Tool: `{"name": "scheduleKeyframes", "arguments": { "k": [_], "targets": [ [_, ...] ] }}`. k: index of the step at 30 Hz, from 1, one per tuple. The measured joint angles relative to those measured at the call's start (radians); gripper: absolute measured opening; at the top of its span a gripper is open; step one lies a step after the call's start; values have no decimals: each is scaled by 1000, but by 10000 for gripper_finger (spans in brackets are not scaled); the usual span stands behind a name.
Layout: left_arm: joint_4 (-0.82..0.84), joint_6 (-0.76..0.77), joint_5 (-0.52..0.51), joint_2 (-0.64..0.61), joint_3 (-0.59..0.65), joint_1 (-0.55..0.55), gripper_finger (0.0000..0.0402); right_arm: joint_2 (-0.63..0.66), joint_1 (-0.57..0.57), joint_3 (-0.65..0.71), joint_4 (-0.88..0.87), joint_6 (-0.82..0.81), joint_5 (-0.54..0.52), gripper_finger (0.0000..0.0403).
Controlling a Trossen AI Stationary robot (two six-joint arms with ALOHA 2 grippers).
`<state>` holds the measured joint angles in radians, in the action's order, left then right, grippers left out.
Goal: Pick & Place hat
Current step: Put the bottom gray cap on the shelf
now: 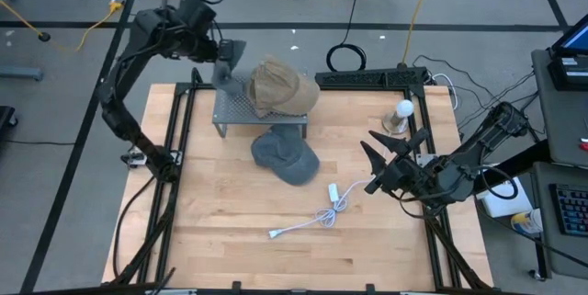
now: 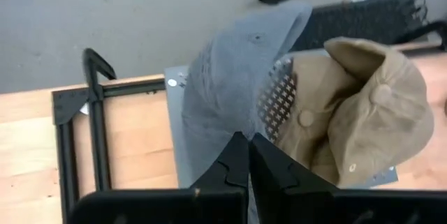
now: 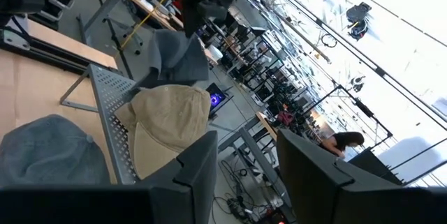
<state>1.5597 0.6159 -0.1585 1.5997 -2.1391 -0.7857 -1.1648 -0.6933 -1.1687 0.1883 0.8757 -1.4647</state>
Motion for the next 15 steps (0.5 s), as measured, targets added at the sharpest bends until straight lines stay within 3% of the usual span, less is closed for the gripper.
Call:
{"name": "scheduleKeyframes", "arguments": {
  "k": [9, 15],
  "targets": [
    [6, 23, -37, -105, 0, -39, 0, 0, 0, 0, 0, 0, 2, 139],
    [13, 22, -8, -100, 0, -30, 0, 0, 0, 0, 0, 0, 3, 139]
  ]
}}
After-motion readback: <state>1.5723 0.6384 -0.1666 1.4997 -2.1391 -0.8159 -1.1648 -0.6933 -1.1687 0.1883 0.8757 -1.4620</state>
